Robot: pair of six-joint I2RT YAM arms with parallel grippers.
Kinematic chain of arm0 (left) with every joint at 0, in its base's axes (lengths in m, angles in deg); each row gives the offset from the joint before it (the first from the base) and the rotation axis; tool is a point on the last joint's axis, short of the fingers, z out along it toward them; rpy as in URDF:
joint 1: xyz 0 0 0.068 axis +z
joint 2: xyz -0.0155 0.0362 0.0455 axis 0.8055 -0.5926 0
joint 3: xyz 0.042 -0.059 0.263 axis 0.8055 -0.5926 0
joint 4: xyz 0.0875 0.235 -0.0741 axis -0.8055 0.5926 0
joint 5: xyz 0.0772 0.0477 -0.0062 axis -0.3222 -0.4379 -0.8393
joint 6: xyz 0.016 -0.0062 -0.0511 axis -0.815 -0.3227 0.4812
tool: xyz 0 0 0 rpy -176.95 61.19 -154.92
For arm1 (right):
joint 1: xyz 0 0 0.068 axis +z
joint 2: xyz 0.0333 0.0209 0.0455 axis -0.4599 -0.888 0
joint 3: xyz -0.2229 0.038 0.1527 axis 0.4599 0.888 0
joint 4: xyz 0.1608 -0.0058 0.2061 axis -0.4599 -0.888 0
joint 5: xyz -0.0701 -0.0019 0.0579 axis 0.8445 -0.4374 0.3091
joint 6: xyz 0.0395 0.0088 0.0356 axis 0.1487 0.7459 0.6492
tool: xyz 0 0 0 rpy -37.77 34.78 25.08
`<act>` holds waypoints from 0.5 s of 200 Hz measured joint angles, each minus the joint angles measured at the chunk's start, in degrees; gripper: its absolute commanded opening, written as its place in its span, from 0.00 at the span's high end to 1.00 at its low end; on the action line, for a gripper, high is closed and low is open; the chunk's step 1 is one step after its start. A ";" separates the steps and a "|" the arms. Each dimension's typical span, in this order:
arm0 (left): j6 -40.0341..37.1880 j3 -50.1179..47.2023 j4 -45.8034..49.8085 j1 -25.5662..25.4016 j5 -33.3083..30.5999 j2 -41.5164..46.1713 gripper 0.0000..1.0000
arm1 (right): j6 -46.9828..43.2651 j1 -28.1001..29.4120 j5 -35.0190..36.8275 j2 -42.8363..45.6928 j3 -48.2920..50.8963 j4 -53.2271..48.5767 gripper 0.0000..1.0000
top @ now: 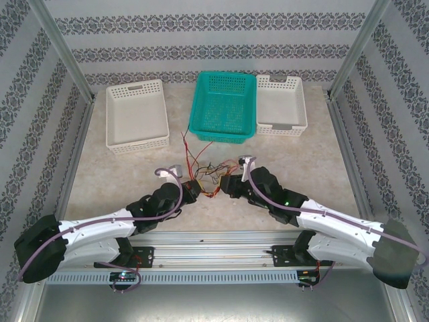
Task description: Untangle the cables
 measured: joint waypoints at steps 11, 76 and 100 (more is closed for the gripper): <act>0.00 -0.33 1.14 0.00 -0.33 -0.04 1.00 | -0.24 -0.46 0.00 -0.02 0.00 -0.09 0.45; -0.02 -0.35 5.29 0.00 -2.45 1.22 1.00 | 2.12 -4.07 0.09 6.75 1.01 -2.99 0.49; -0.46 0.26 6.43 -0.28 -2.47 0.44 1.00 | 1.97 -4.79 -0.44 5.86 1.09 -4.70 0.50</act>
